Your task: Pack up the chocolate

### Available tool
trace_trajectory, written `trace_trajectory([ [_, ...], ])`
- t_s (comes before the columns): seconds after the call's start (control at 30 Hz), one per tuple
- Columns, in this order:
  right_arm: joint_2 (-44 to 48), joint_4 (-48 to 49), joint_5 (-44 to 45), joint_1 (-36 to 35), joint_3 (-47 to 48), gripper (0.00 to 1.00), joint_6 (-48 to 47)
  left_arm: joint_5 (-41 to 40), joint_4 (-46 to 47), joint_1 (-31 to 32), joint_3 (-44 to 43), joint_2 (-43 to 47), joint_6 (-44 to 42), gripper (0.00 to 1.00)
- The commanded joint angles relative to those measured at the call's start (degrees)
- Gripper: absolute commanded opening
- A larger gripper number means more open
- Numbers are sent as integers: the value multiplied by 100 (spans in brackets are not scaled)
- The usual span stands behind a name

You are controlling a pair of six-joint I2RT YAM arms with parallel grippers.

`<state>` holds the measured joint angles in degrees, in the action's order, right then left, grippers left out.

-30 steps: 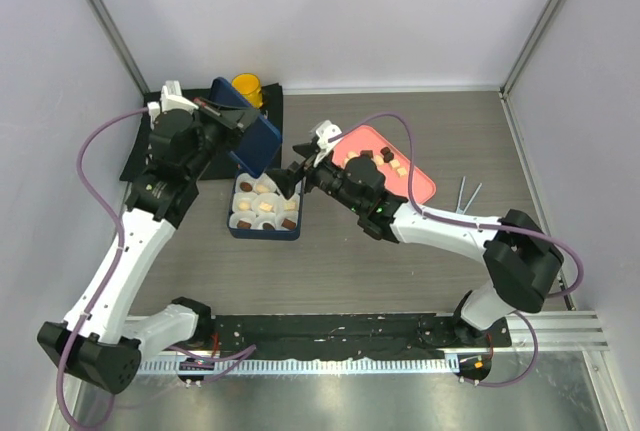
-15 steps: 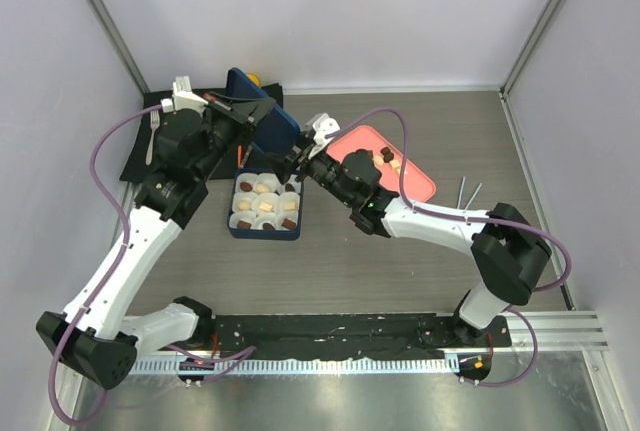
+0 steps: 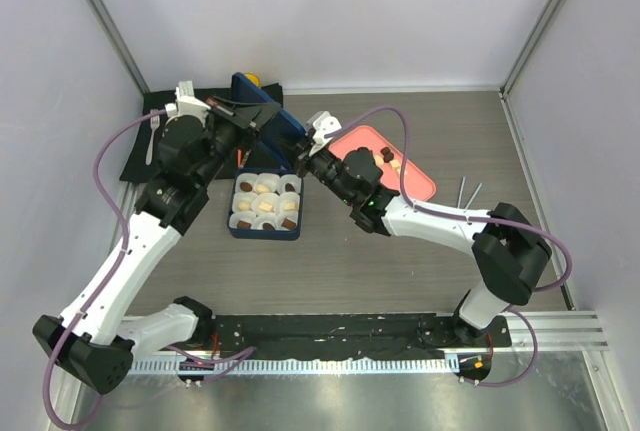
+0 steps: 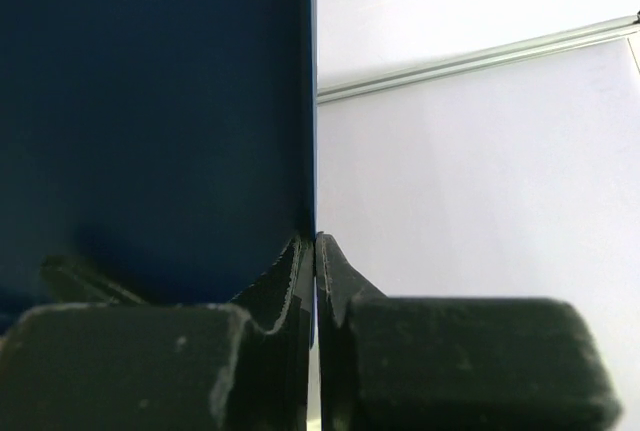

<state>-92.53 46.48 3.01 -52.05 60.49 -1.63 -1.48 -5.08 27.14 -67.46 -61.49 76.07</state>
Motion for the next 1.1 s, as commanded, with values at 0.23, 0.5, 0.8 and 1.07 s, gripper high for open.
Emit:
trace_trajectory([
  [0.23, 534, -498, 244, -24, 156, 4, -1076, -704, -1237, 29, -240, 823, -1057, 54],
  [0.5, 640, -1018, 1263, -244, 104, 3, -2595, -917, -2435, 29, -697, 824, -1516, 86],
  [0.8, 543, -834, 2115, -621, 24, 2, -3703, -362, -2533, 29, -927, 77, -1604, 93],
  [1.07, 420, -561, 2476, -771, -37, 3, -4170, -696, -2173, 29, -391, 164, -1332, 85],
])
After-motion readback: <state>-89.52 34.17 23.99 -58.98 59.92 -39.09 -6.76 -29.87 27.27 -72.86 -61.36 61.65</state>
